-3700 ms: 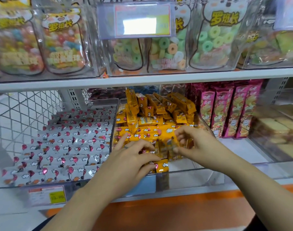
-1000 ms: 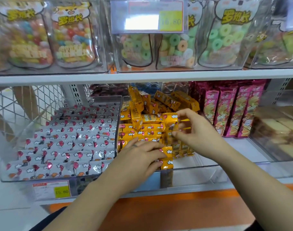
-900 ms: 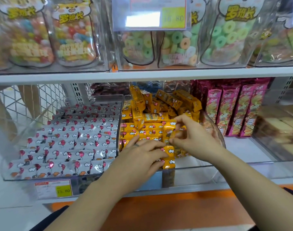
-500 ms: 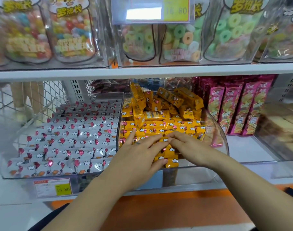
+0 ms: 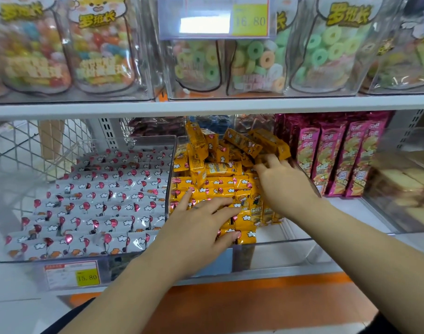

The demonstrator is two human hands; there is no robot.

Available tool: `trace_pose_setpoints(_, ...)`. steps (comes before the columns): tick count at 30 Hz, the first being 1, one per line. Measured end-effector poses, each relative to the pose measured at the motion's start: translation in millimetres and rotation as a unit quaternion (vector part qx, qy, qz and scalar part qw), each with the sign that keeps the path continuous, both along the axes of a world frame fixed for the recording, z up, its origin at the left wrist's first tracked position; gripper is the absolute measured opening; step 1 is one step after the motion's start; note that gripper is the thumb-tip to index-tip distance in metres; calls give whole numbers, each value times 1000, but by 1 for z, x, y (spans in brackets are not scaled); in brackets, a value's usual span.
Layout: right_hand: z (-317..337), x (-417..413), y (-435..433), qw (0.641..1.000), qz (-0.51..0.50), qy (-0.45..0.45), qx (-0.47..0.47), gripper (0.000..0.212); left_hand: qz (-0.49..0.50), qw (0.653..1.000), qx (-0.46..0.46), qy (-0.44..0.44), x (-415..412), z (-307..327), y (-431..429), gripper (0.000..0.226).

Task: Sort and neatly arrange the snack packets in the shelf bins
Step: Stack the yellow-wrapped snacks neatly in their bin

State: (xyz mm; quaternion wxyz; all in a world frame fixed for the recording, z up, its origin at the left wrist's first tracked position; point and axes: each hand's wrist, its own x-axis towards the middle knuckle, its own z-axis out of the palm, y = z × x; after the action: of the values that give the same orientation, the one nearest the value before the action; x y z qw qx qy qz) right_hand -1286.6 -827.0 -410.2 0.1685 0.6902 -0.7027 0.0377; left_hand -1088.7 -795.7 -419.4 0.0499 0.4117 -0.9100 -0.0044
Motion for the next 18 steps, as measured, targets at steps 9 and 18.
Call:
trace_pose_setpoints(9,10,-13,23,952,153,-188,-187,11,1,1000,1,5,0,2,1,51)
trace_pose_setpoints(18,2,-15,32,952,138,-257,-88,37,4,1000,4,7,1,0,1,51)
